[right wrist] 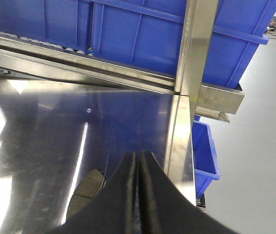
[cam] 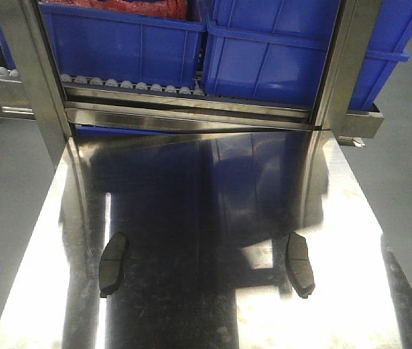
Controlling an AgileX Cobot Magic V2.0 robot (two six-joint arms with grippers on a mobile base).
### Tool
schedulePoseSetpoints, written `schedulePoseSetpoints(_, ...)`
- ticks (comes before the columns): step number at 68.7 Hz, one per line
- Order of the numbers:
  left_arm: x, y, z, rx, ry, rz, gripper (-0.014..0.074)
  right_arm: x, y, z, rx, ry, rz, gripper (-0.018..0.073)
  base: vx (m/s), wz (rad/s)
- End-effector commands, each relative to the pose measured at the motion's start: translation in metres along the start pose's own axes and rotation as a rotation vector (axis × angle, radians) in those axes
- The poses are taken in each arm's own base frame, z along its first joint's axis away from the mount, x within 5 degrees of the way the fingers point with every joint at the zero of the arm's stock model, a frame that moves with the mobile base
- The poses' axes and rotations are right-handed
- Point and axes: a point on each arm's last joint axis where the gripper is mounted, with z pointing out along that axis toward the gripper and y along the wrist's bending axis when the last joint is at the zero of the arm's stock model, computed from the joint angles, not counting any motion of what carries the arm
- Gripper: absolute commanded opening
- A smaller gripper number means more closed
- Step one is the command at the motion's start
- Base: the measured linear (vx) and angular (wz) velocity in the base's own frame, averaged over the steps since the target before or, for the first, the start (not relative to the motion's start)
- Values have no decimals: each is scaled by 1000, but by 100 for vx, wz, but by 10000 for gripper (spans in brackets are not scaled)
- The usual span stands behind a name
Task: Move and align brake pads A on conveyor
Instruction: 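Lower the left gripper toward the brake pad nearest it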
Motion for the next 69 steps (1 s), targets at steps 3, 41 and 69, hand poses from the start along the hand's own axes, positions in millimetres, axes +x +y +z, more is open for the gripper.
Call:
schedulePoseSetpoints(3, -16, -5, -3, 41, -107, 8, -6, -15, 0, -3, 0, -97, -20, -3, 0, 0)
schedulePoseSetpoints(41, -18, -6, -2, 52, -130, 10, 413, -15, 0, -3, 0, -97, -20, -3, 0, 0)
schedulePoseSetpoints(69, -22, -8, 14, 29, -24, -9, 697, -15, 0, -3, 0, -97, -20, -3, 0, 0)
